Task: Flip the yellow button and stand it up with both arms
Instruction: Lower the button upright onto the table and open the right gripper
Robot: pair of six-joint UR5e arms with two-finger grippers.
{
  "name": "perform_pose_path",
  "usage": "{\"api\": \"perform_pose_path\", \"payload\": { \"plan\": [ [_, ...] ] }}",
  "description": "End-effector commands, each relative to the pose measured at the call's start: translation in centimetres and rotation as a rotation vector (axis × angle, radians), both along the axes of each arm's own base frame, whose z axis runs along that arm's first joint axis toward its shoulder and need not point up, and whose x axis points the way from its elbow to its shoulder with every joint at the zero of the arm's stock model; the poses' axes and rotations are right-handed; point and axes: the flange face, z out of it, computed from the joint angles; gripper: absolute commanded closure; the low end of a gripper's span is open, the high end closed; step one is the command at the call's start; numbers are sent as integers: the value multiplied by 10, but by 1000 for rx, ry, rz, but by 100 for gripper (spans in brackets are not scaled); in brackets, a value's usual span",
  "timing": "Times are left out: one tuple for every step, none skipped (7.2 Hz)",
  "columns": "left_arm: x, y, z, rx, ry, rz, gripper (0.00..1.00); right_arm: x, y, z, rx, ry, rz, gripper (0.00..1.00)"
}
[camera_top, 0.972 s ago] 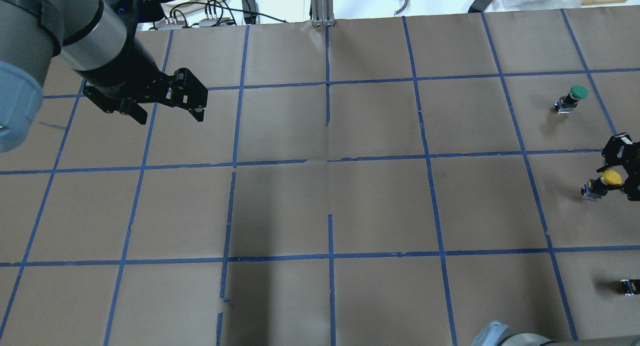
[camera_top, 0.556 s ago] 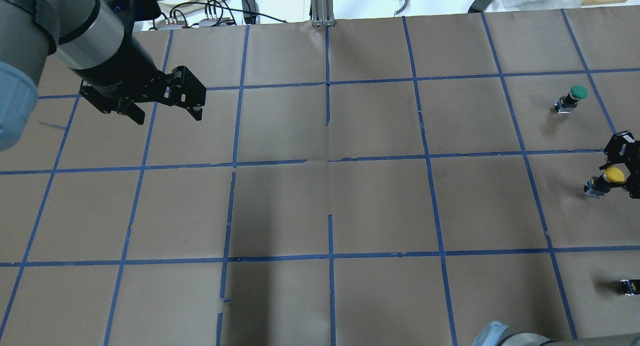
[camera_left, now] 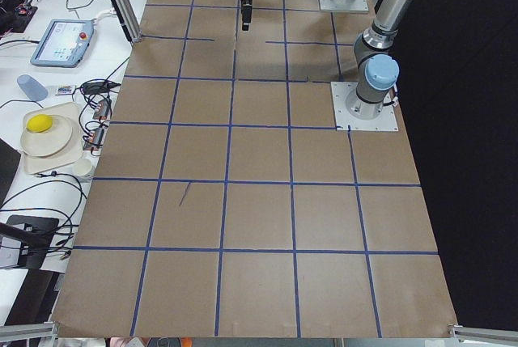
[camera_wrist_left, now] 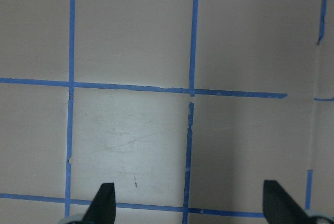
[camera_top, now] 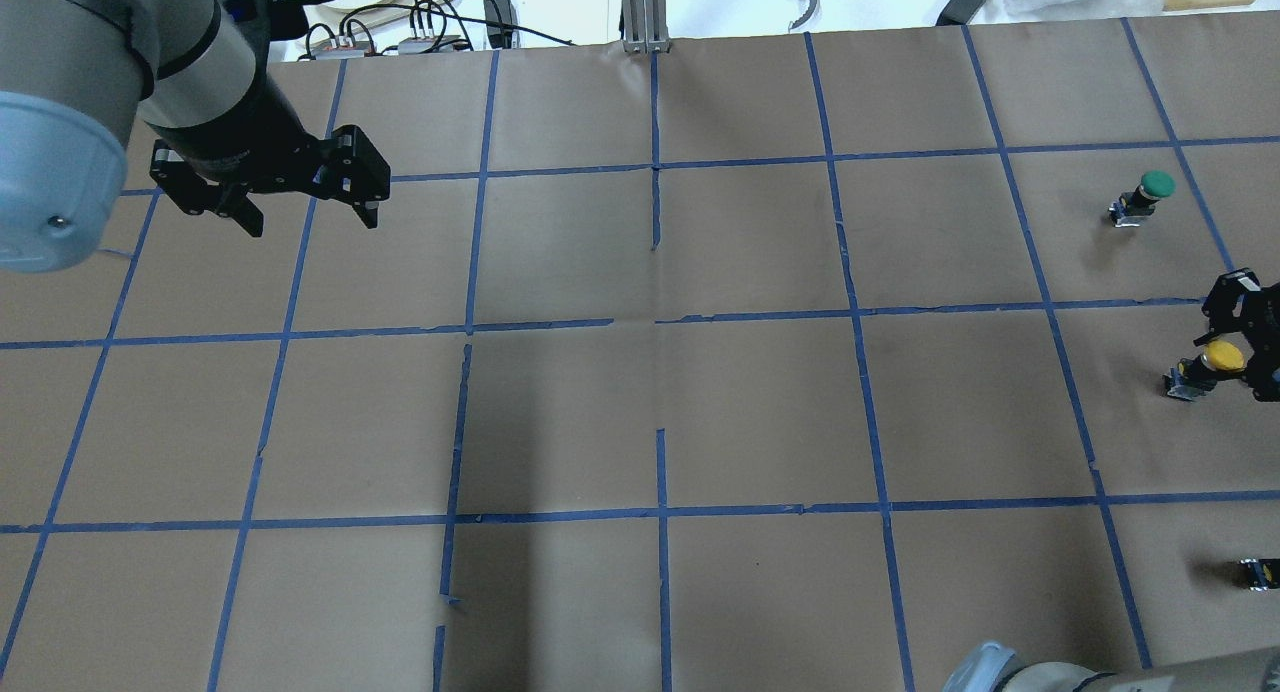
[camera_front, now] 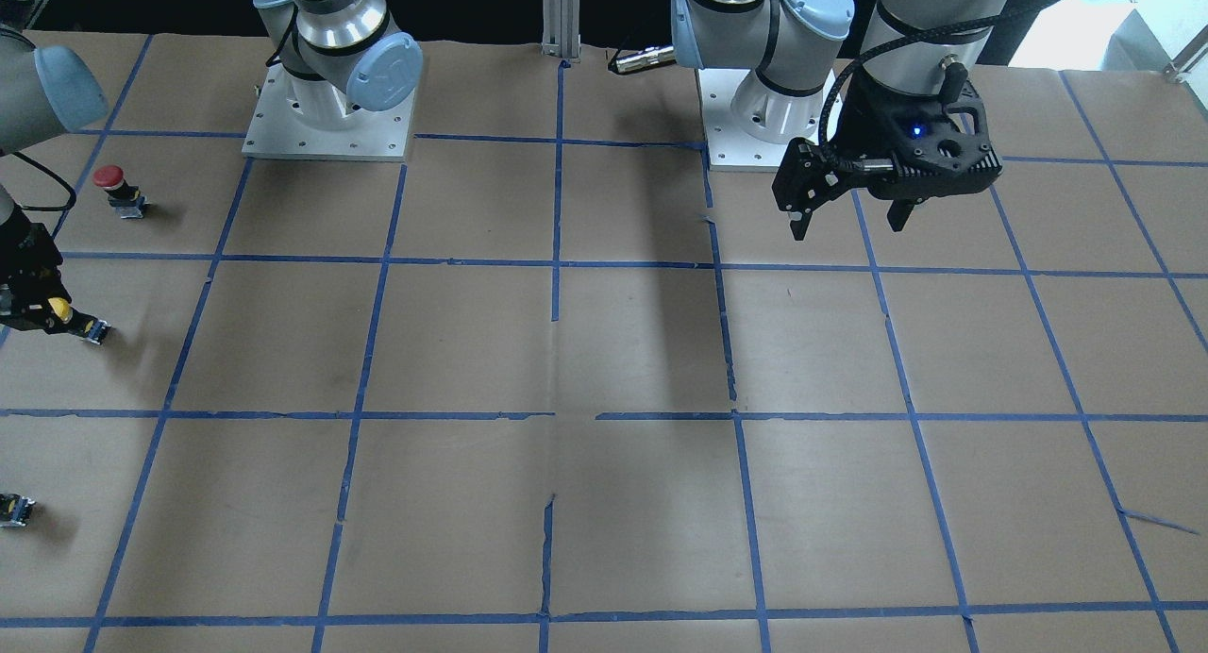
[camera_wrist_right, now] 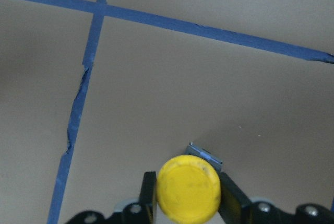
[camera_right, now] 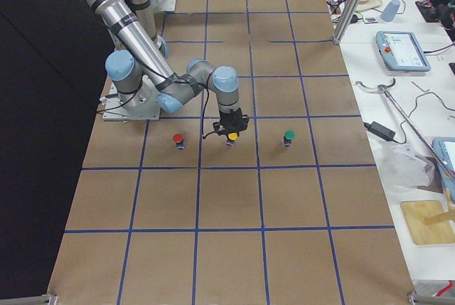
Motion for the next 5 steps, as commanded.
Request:
{"api": "perform_pose_path", "payload": {
  "plan": [
    [1,15,8,-30,2,26,0,-2,2,-1,22,16,-12,36],
    [4,14,20,-58,6,18,0,-1,3,-2,44,-4,-13,35],
    [1,21,34,-109,5,24,0,-2,3,2,74,-28,-24,27],
    [3,35,38,-117,5,30,0,-9,-3,15,69,4,-27,20],
    [6,36,30,-78,1,34,0,-12,-5,25,98,-20,-29,20]
  ]
}}
